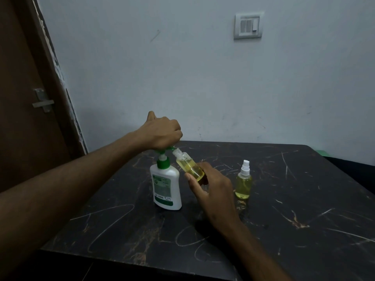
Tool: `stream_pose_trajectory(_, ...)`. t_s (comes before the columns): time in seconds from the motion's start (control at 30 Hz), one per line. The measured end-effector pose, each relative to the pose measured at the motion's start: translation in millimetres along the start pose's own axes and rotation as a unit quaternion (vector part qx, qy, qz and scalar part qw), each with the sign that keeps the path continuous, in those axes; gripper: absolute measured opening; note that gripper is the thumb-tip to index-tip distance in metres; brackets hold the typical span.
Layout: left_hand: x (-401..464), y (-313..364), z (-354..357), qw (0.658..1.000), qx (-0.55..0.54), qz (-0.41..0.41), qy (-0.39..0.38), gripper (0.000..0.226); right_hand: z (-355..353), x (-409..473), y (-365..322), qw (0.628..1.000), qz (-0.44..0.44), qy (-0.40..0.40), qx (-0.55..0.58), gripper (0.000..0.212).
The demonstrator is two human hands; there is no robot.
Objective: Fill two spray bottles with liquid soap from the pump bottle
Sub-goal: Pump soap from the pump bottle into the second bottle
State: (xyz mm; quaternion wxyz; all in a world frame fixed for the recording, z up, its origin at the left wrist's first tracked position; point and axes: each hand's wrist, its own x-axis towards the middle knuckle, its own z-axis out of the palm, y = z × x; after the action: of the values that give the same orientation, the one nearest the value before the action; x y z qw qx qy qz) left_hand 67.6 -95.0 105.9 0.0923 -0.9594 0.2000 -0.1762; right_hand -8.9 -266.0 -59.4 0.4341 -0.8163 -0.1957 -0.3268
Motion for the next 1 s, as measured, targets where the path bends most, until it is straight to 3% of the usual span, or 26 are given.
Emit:
stream_pose_trajectory(0.3,3.7,-4.1,5.0,1.0,-0.018,0.0,-0.008,0.047,0.8,0.4,0.4,1.0,-0.002,-0.004,0.007,0.029)
stream_pose_trajectory(0.53,0.9,0.1,10.3,0.999,0.028,0.019,-0.018,0.039,2.4,0.0,0.5,1.0,0.0,-0.01,0.005,0.033)
stream_pose_trajectory(1.0,-3.5,-1.8,4.6,1.0,0.017,0.015,-0.002,0.039,1.7,0.8,-0.6,1.0,0.0,-0.005,0.007,0.034)
